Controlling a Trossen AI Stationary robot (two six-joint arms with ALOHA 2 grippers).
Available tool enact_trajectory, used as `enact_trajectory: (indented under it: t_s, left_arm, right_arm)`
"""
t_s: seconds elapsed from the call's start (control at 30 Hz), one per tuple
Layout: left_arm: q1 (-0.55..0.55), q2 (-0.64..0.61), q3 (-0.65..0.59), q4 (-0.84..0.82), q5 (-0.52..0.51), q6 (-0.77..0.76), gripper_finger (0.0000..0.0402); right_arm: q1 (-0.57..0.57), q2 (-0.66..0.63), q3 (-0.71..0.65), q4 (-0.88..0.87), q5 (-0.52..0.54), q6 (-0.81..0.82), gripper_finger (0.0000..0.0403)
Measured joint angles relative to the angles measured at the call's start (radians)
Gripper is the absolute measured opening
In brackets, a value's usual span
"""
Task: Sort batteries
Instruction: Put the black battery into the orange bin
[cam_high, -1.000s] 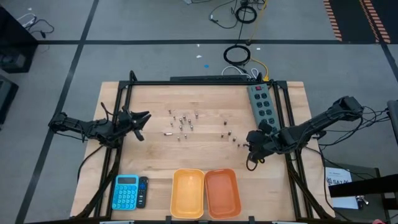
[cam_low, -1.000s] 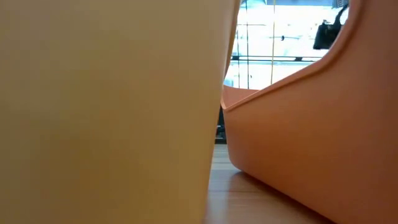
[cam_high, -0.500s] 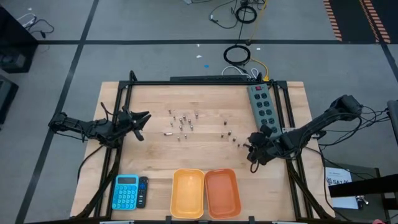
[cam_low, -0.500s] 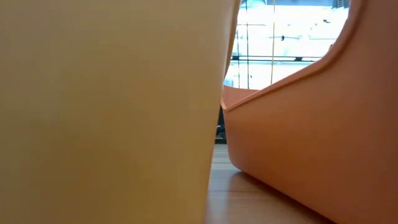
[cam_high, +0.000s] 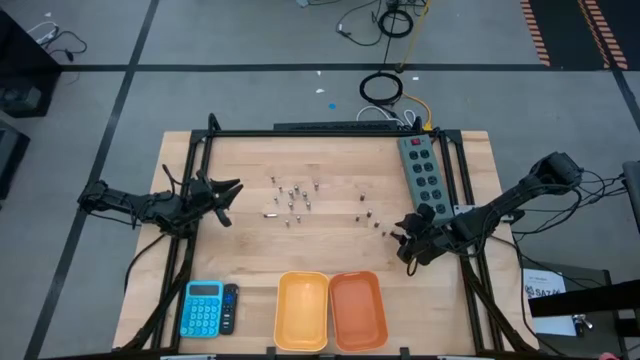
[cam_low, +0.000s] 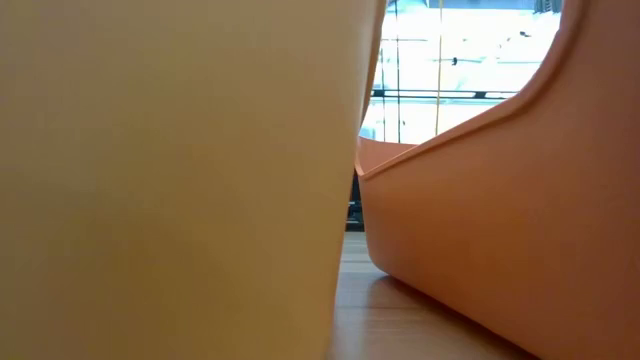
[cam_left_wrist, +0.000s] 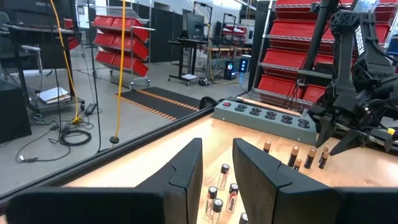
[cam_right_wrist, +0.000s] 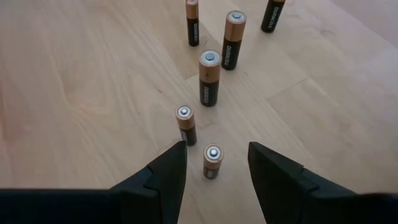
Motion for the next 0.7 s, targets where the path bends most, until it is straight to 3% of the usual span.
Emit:
enact_trajectory:
  t_s: [0.47, 0.7]
  left_arm:
    - [0.000, 0.000, 0.000, -0.004, 0.000, 0.008, 0.0100]
    - [0.000, 0.000, 0.000, -0.008, 0.000, 0.021, 0.0100]
  right_arm:
    - [0.000, 0.122, -0.007, 0.081, 0.011, 0.003, 0.0114]
    - [0.000, 0.142, -0.007, 0.083, 0.005, 0.023, 0.0026]
